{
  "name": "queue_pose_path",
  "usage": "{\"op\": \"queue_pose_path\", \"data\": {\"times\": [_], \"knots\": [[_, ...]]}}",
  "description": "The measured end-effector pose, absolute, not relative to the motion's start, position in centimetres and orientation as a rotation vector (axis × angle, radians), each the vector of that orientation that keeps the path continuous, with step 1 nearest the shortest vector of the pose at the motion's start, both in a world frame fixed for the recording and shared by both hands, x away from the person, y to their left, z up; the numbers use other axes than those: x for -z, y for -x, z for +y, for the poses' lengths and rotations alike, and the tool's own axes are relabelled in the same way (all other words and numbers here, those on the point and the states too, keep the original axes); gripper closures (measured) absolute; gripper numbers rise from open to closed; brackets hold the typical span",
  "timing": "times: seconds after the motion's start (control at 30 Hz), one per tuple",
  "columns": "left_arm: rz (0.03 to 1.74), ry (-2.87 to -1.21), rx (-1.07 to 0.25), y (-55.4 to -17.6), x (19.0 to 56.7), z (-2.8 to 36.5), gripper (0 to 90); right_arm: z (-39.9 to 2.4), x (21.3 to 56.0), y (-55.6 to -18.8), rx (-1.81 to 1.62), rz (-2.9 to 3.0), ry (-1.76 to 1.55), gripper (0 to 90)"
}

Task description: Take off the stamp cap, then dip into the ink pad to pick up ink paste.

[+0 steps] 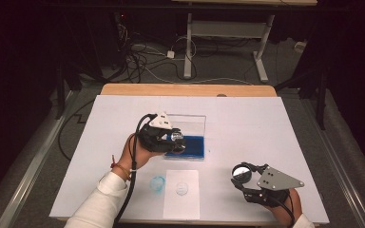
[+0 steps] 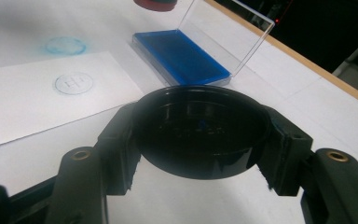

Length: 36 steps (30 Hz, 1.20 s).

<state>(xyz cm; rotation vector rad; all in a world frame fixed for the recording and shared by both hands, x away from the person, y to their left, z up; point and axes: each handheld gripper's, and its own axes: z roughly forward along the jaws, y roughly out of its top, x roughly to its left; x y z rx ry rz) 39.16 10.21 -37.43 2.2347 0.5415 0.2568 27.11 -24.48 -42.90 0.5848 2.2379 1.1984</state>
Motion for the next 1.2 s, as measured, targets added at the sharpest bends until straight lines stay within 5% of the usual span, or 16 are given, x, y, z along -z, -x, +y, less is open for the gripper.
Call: {"op": "queue_pose_path", "data": {"times": [1.2], "knots": [[0.606, -2.255, -0.202, -42.2, 40.3, 8.1, 54.5, -24.3, 43.4, -27.2, -1.201, 2.270, -0.580, 38.5]]}}
